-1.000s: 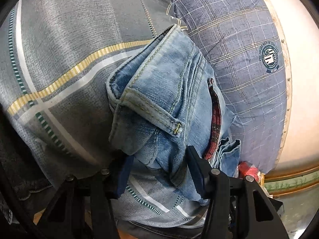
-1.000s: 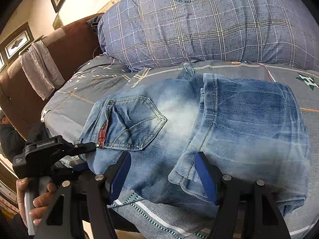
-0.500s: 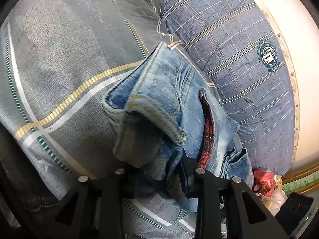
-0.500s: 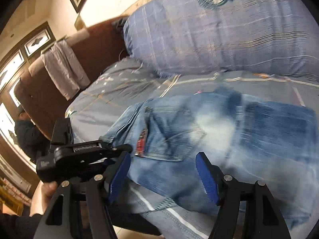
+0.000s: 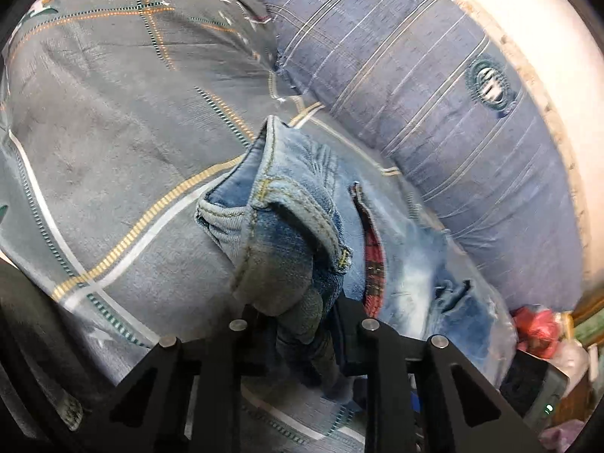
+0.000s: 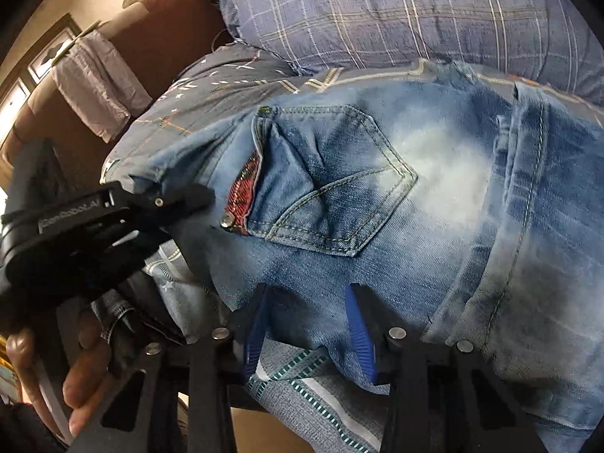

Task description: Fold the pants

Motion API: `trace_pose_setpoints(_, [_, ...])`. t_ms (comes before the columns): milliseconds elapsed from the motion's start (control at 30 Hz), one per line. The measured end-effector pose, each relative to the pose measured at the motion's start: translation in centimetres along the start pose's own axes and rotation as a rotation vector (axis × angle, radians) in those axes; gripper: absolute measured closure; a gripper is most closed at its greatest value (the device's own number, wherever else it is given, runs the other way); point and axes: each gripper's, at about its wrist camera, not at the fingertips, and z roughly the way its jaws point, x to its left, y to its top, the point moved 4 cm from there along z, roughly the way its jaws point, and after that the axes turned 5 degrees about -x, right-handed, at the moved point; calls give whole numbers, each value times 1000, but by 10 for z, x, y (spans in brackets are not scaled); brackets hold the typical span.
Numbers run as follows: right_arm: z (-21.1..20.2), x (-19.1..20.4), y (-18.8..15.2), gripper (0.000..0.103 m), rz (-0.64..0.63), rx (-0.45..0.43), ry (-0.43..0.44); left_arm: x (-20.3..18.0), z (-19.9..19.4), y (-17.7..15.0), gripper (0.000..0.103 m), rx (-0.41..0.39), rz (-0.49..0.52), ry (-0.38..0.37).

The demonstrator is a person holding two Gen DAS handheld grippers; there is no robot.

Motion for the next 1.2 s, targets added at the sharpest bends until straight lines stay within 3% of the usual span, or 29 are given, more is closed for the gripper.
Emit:
trace_pose_setpoints(100, [-1,-3,0,61,8,-1,9,11,10,4,78,41,-43,18])
trace_pose_setpoints(200, [-13,-6,5,58,48,-35,70,1,-6,7,83,-4,16,0])
trace_pose_setpoints(367, [-71,-26,24,45,142,-187,133,-73,-53,-8,85,-164,386,9])
trace_pose_setpoints(567, [-149,-73,39,45,228,-346,114,-161,-81,-53,86,-279,781,-49])
trace_pose_setpoints(700, [-194,-103,43,43,251,-419,91,-206,-81,-104,86,-282,1037,-114])
trace_pose_setpoints(833, [-209,-136,34,43,353,-479,90,-226,-56,-159,86,-199,1218,-161])
trace_pose_setpoints(933, [-207,-153,28,43,410,-491,89,-226,-39,-181,85,-109,1247,-229])
trace_pose_setpoints(1033, [-206,-163,25,40,453,-498,87,-218,-35,-187,77,-4,1202,-316])
trace_pose_setpoints(1200, [-217,-167,24,40,452,-550,91,-202,-57,-182,62,36,1101,-446])
